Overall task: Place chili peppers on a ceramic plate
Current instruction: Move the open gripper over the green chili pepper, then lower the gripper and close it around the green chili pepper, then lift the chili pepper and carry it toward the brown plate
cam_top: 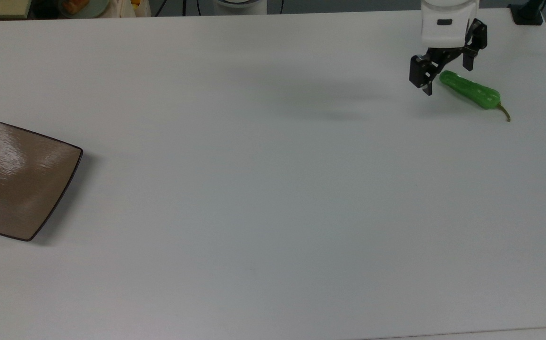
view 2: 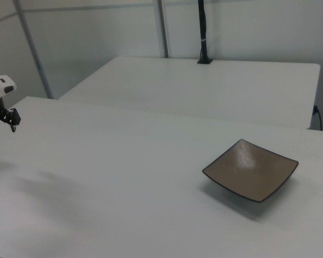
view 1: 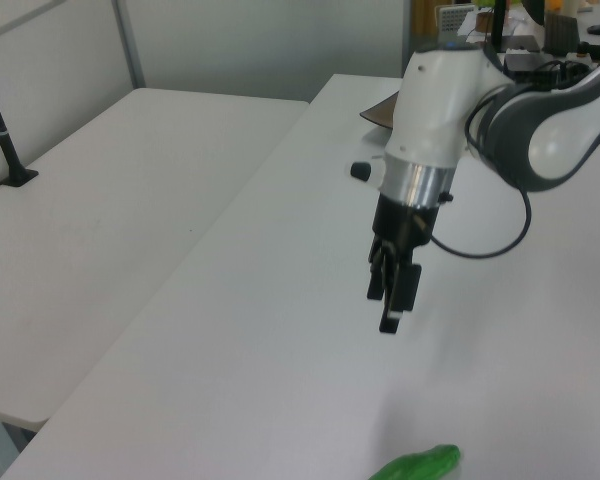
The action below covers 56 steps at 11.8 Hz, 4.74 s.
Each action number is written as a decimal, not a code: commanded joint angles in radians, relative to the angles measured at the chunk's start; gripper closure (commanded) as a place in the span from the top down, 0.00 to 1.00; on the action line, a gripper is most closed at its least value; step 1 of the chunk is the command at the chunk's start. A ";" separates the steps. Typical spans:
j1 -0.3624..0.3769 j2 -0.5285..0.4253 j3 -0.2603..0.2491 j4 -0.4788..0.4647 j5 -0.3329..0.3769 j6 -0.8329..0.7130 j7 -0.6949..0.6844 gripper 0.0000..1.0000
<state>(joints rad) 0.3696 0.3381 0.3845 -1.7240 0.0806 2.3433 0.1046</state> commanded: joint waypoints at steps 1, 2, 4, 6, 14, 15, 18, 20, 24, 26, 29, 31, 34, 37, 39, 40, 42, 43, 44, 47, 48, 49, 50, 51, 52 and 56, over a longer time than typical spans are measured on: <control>0.046 0.108 -0.009 0.104 -0.054 0.016 -0.003 1.00; 0.055 0.133 -0.009 0.119 -0.056 0.021 -0.005 1.00; 0.083 0.151 -0.009 0.129 -0.067 0.021 -0.009 1.00; 0.104 0.170 -0.009 0.130 -0.094 0.021 -0.005 1.00; 0.184 0.236 -0.009 0.129 -0.163 0.021 0.015 1.00; 0.192 0.246 -0.007 0.129 -0.177 0.021 0.020 1.00; 0.213 0.269 -0.007 0.129 -0.240 0.059 0.072 1.00; 0.235 0.289 -0.007 0.129 -0.289 0.062 0.115 0.96; 0.247 0.309 -0.007 0.130 -0.332 0.094 0.215 0.31; 0.247 0.314 -0.007 0.130 -0.335 0.136 0.231 0.16; 0.246 0.312 -0.007 0.132 -0.334 0.136 0.242 0.15; 0.236 0.302 -0.007 0.133 -0.334 0.134 0.241 0.15; 0.200 0.260 -0.006 0.132 -0.332 0.117 0.213 0.16; 0.163 0.222 -0.006 0.132 -0.324 0.045 0.144 0.16; 0.143 0.194 -0.006 0.127 -0.320 0.016 0.109 0.16; 0.120 0.185 -0.007 0.130 -0.321 -0.037 0.077 0.16; 0.091 0.153 -0.013 0.129 -0.318 -0.123 -0.014 0.18; 0.068 0.132 -0.016 0.129 -0.317 -0.178 -0.046 0.18; 0.051 0.116 -0.018 0.129 -0.317 -0.209 -0.066 0.18; -0.024 0.052 -0.036 0.129 -0.317 -0.315 -0.155 0.17; -0.040 0.026 -0.059 0.129 -0.317 -0.331 -0.173 0.18; -0.056 0.009 -0.081 0.129 -0.327 -0.340 -0.180 0.17; -0.073 -0.001 -0.107 0.129 -0.331 -0.341 -0.180 0.17; -0.086 -0.008 -0.125 0.129 -0.334 -0.340 -0.181 0.17; -0.112 -0.019 -0.147 0.129 -0.334 -0.337 -0.184 0.17; -0.201 -0.033 -0.240 0.132 -0.326 -0.325 -0.245 0.18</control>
<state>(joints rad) 0.2079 0.3353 0.1959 -1.5742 -0.2368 2.0204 -0.0811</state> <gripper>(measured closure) 0.678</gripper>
